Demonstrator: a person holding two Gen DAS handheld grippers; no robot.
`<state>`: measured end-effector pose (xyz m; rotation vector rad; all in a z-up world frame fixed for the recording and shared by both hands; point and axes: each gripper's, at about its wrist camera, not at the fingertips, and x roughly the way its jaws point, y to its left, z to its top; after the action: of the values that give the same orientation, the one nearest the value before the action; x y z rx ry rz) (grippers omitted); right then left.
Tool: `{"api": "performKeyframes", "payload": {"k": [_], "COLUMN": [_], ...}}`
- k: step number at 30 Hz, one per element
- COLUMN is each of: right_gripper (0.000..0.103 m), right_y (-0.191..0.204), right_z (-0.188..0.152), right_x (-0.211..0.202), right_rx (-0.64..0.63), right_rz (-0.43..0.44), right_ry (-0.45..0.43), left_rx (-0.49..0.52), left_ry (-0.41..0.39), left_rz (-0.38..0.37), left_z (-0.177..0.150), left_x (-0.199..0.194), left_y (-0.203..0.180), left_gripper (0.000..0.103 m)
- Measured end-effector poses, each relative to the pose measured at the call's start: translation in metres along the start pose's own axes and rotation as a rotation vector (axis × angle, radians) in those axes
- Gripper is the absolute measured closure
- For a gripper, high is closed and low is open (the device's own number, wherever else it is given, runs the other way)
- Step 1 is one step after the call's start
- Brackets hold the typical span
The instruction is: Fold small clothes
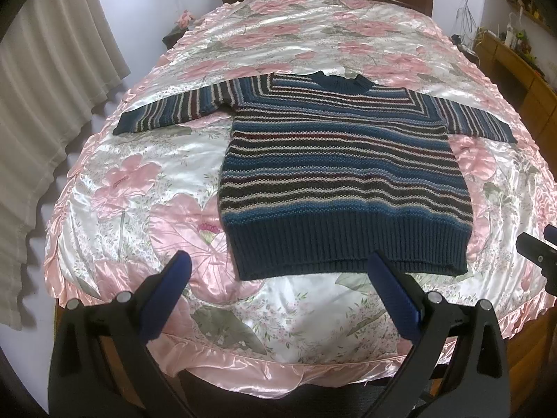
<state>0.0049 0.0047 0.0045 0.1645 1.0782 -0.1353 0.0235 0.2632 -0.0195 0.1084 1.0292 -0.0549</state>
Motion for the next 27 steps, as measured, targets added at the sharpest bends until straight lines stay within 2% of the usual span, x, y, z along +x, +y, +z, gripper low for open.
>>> {"api": "performKeyframes", "payload": {"k": [27], "right_gripper": [0.004], "right_y": [-0.0043], "right_z": [0.0000], "right_x": [0.0007], "right_rx": [0.002], "right_rz": [0.001], "right_ry": [-0.004], "left_rx": [0.002], "left_ry": [0.002], "left_rz": [0.008], "left_z": [-0.0003], "left_x": [0.0023], "left_y": [0.0001], "left_gripper": [0.003]}}
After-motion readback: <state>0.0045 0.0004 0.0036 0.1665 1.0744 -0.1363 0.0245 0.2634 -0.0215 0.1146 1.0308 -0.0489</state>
